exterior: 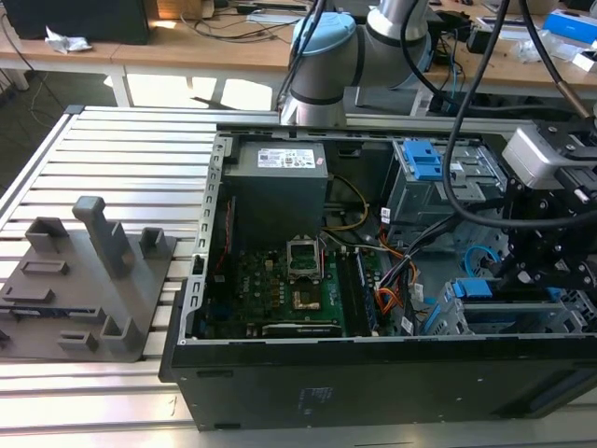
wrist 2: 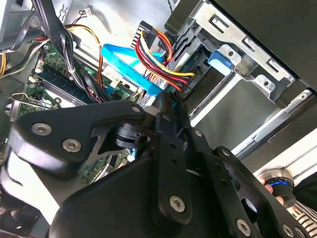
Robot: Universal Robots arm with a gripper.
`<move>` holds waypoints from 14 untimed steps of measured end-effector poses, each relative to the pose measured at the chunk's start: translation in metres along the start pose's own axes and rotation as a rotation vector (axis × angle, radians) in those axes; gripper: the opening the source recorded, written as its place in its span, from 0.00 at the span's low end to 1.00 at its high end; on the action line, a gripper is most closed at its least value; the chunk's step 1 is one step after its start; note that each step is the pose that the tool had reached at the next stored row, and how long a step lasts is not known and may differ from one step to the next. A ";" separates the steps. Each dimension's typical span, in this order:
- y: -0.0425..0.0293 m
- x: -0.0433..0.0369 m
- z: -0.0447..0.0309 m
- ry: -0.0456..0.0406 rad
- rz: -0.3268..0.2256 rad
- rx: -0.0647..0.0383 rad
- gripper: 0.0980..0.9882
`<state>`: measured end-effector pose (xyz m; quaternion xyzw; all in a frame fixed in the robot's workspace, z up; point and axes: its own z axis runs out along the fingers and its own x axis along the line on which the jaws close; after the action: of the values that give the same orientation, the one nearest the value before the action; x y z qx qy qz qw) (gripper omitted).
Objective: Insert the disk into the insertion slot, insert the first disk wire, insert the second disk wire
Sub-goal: 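Insert the second disk wire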
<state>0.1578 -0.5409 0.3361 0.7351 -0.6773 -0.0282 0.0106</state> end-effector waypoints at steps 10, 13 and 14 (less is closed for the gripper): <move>0.0011 -0.0005 -0.0197 0.0007 0.000 0.000 0.16; 0.0016 -0.0010 -0.0277 0.0010 0.000 0.000 0.16; 0.0017 -0.0011 -0.0298 0.0010 0.000 0.000 0.16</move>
<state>0.1577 -0.5407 0.3660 0.7350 -0.6774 -0.0279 0.0111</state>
